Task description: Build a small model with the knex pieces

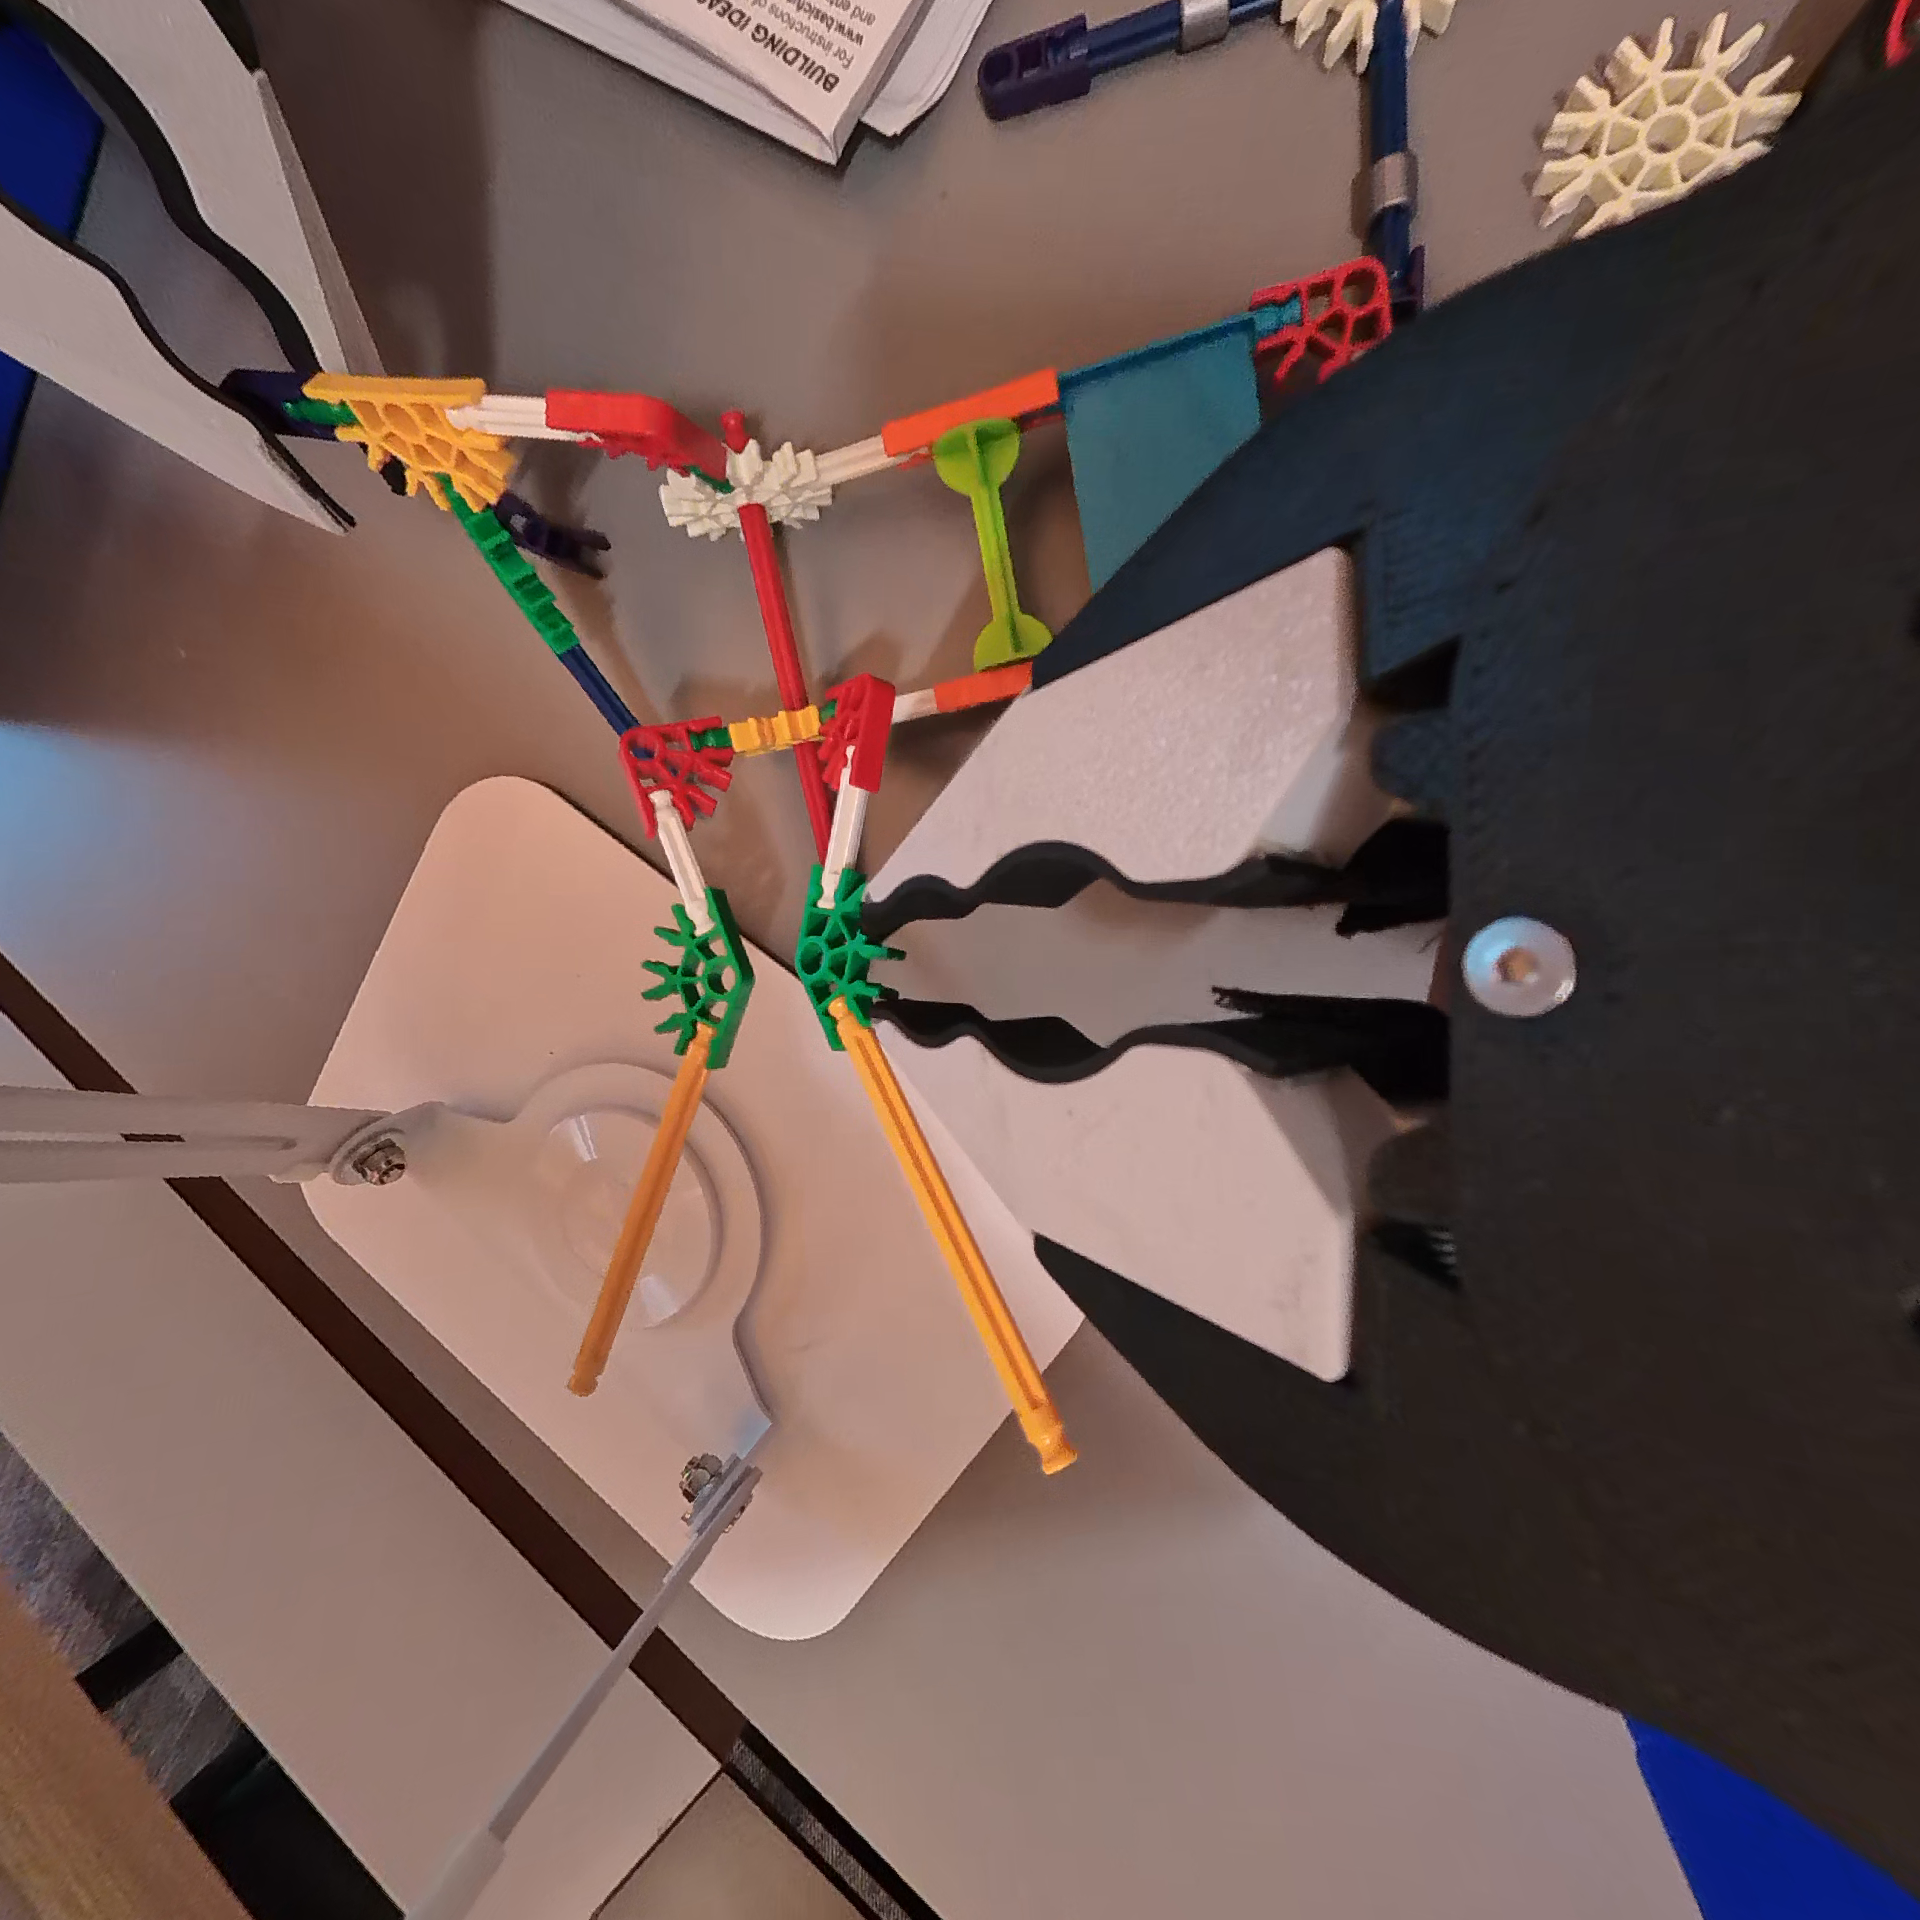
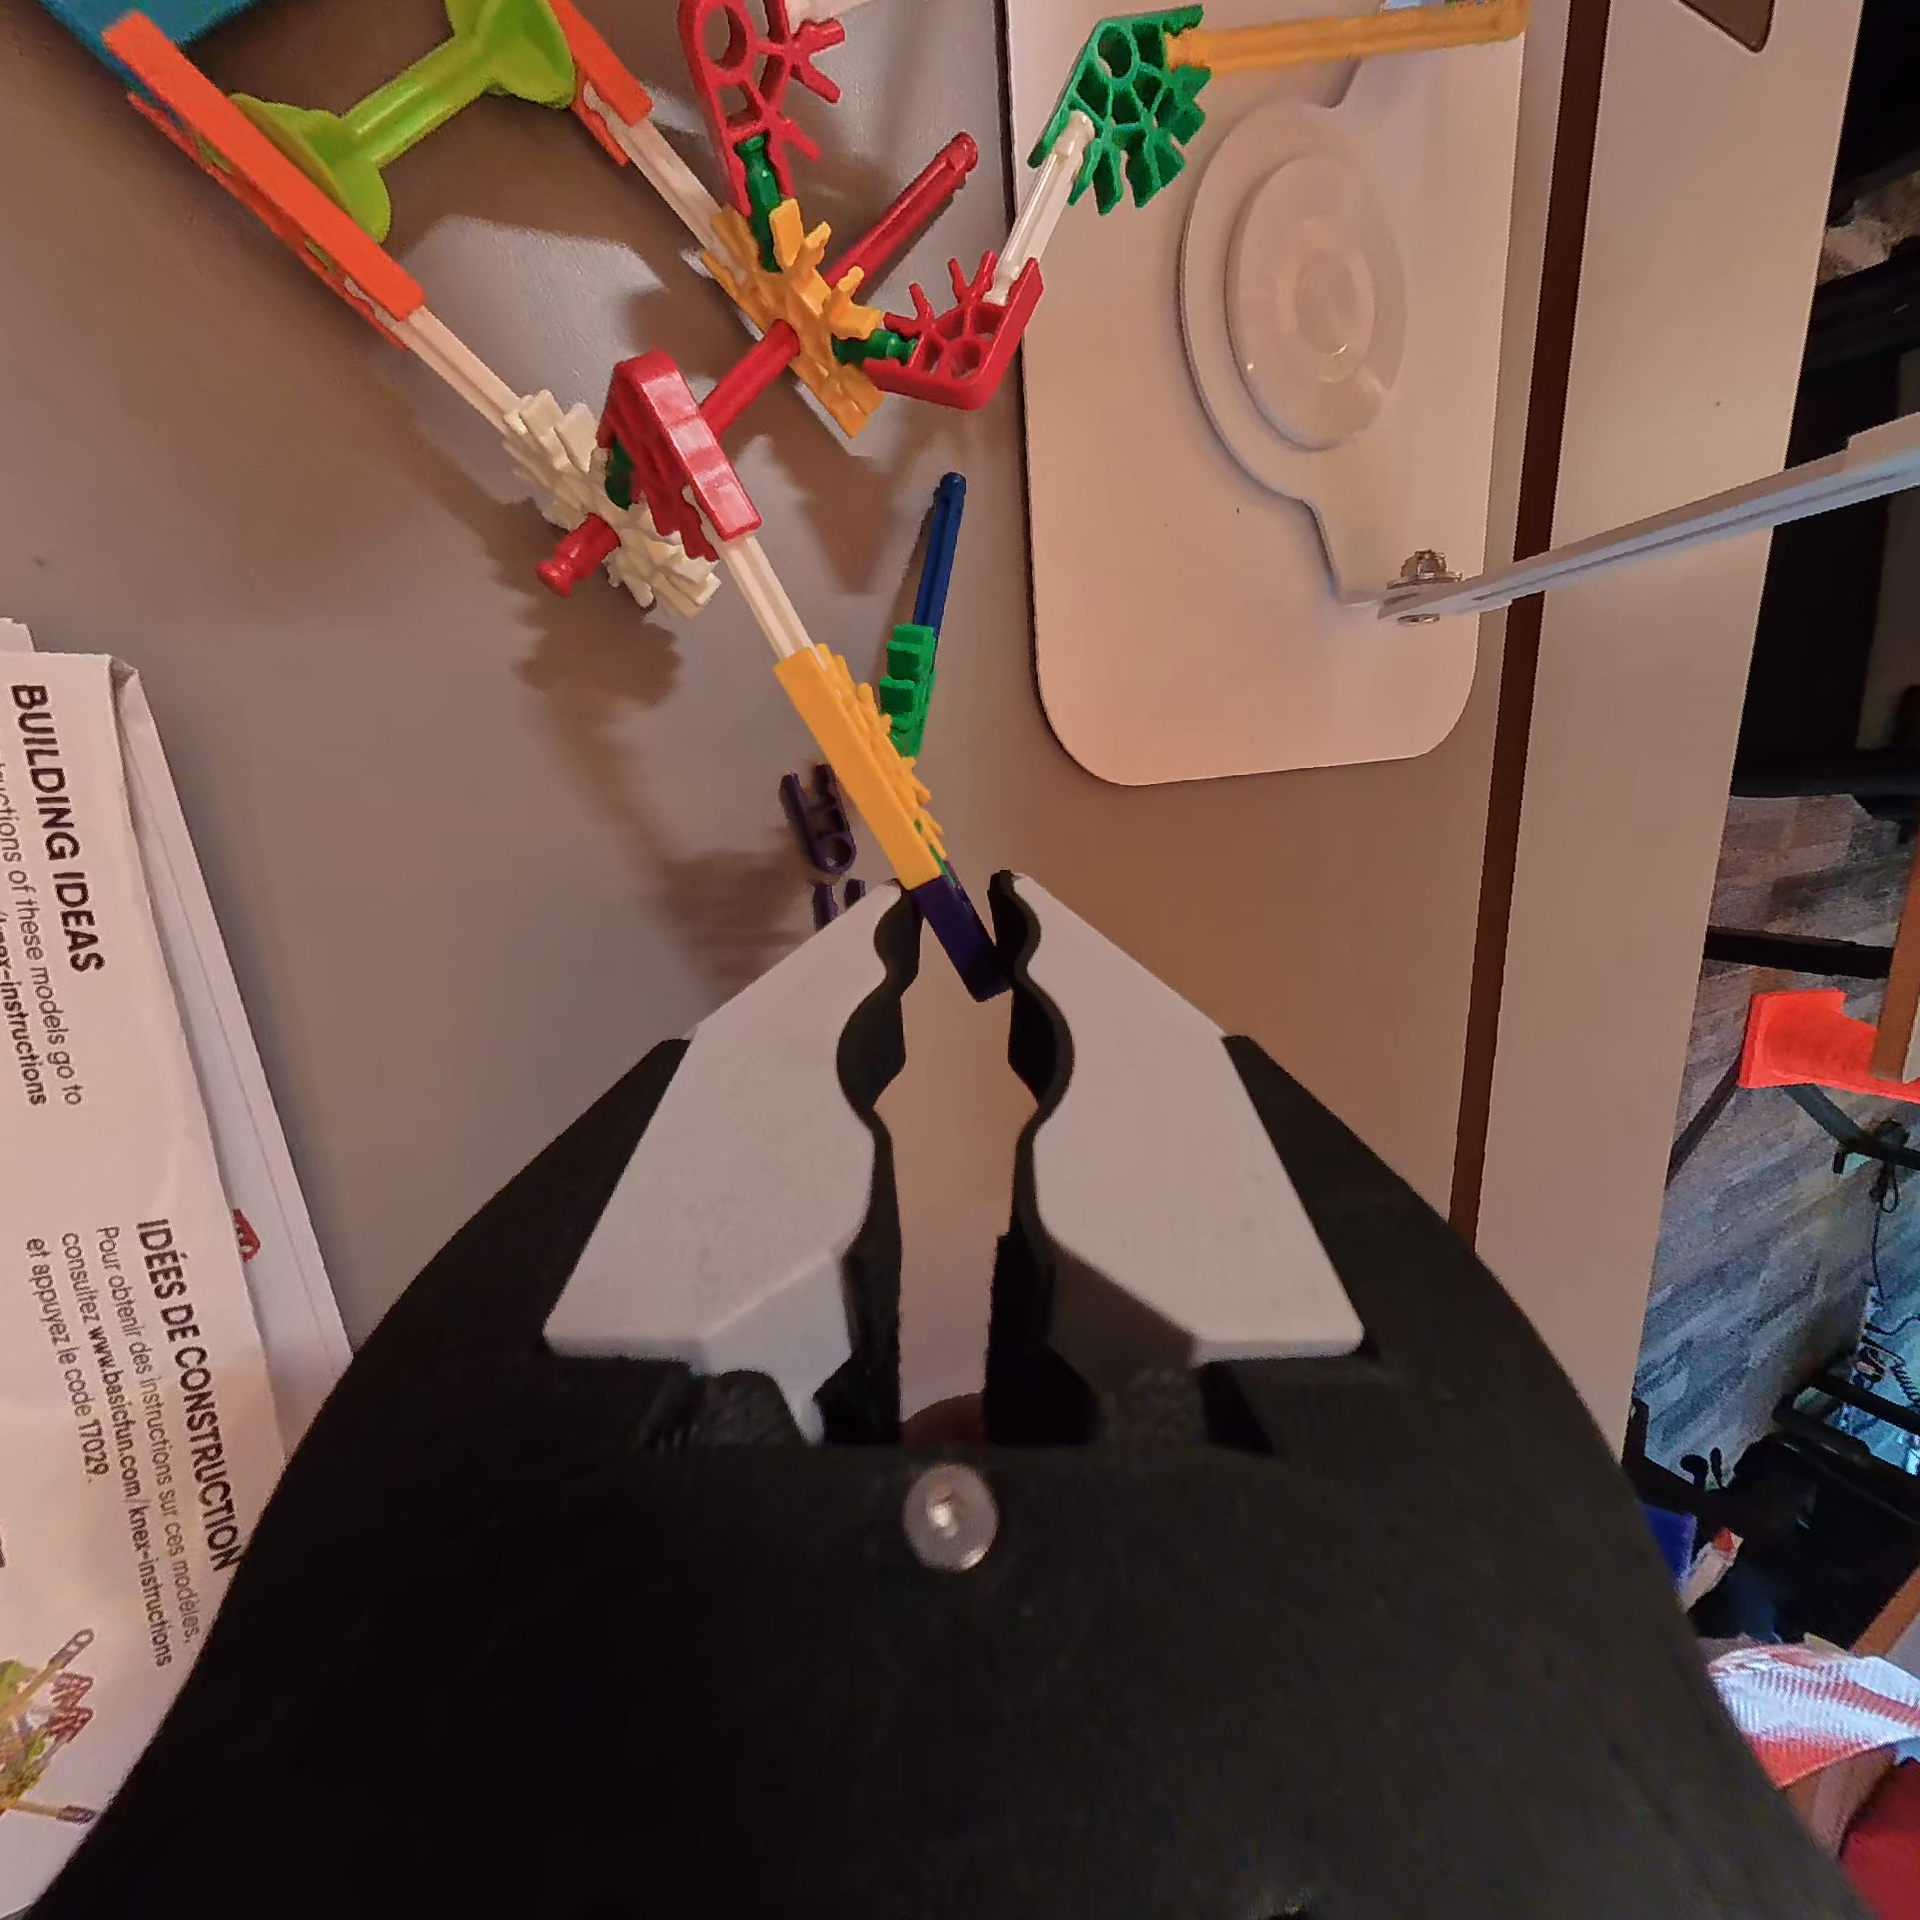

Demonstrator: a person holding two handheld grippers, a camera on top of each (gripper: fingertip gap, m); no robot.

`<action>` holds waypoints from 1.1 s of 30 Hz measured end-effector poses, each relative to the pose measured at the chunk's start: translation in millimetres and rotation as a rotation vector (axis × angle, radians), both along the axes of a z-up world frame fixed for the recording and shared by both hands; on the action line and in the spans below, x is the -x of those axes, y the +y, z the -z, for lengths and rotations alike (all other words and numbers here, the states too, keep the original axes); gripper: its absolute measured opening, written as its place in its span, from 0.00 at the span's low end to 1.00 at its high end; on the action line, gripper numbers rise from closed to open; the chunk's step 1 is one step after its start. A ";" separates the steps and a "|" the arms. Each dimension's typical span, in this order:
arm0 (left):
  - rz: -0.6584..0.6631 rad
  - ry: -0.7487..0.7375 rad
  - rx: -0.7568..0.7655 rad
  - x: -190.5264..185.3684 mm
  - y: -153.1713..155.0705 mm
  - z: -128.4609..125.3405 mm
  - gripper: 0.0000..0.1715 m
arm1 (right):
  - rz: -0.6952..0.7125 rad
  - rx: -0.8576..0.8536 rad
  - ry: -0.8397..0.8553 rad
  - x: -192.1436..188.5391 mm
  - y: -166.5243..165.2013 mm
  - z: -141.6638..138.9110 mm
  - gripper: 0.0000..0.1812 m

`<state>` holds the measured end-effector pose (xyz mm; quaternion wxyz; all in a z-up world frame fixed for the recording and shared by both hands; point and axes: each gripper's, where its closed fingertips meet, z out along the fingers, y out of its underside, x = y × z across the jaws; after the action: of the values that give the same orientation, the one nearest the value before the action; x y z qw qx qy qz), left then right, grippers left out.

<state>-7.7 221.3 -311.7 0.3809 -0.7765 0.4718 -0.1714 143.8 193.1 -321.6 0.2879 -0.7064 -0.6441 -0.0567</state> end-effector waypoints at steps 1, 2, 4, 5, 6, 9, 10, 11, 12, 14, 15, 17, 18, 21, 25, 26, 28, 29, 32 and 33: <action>0.000 0.004 -0.001 0.5 0.0 0.0 0.08 | 0.001 -0.001 0.000 -0.2 0.2 -0.1 0.06; 0.001 0.010 -0.005 1.1 -0.2 -0.1 0.07 | 0.001 -0.001 -0.002 -0.4 0.2 0.0 0.06; 0.010 0.022 -0.015 2.0 -1.3 -1.3 0.07 | 0.003 -0.002 -0.005 -0.9 0.4 0.3 0.06; 0.014 0.028 -0.023 2.2 -1.9 -2.5 0.07 | 0.003 -0.001 -0.006 -0.9 0.2 0.3 0.06; 0.018 0.033 -0.031 2.3 -2.8 -3.9 0.08 | 0.003 0.000 -0.007 -1.2 0.0 0.3 0.06; 0.035 0.048 -0.056 1.5 -6.5 -8.5 0.08 | 0.006 0.004 -0.013 -2.2 -0.6 0.9 0.06; 0.049 0.049 -0.063 0.0 -8.8 -9.9 0.08 | 0.006 0.007 -0.017 -2.8 -1.0 1.4 0.06; 0.071 0.044 -0.066 -2.8 -12.6 -11.2 0.09 | 0.005 0.007 -0.020 -3.2 -1.3 1.6 0.06; 0.089 0.043 -0.068 -5.7 -15.9 -11.7 0.10 | 0.005 0.008 -0.023 -3.4 -1.5 1.8 0.05; 0.129 0.044 -0.080 -13.3 -22.3 -10.3 0.12 | 0.004 0.007 -0.025 -3.4 -1.9 1.8 0.05; 0.152 0.049 -0.080 -17.4 -26.5 -7.5 0.12 | 0.004 0.007 -0.026 -3.4 -1.9 1.6 0.05; 0.165 0.087 -0.089 -21.4 -28.6 0.8 0.16 | 0.004 0.007 -0.027 -3.6 -2.1 1.8 0.05; 0.169 0.107 -0.101 -22.5 -28.7 4.2 0.17 | 0.003 0.008 -0.028 -3.8 -2.3 1.9 0.05; 0.187 0.112 -0.120 -26.8 -30.5 6.4 0.19 | 0.003 0.008 -0.029 -3.8 -2.6 1.9 0.05; 0.205 0.073 -0.130 -33.2 -33.7 1.1 0.20 | 0.002 0.008 -0.029 -3.8 -2.6 1.9 0.05; 0.213 0.070 -0.130 -34.8 -35.4 1.4 0.21 | 0.003 0.008 -0.029 -3.7 -2.6 1.9 0.05; 0.226 0.074 -0.129 -38.0 -38.1 4.3 0.24 | 0.003 0.007 -0.030 -3.7 -2.5 1.9 0.05; 0.230 0.079 -0.125 -39.4 -39.1 6.7 0.26 | 0.003 0.006 -0.030 -3.7 -2.4 1.9 0.05; 0.241 0.104 -0.112 -41.1 -41.7 15.0 0.30 | 0.003 0.004 -0.029 -3.3 -2.2 1.5 0.05; 0.242 0.113 -0.111 -41.1 -41.8 17.2 0.31 | 0.002 0.003 -0.028 -3.1 -2.1 1.4 0.05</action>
<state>33.4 179.5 -329.0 0.3728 -0.6999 0.5915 -0.1457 146.9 191.0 -323.0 0.2777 -0.7067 -0.6474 -0.0661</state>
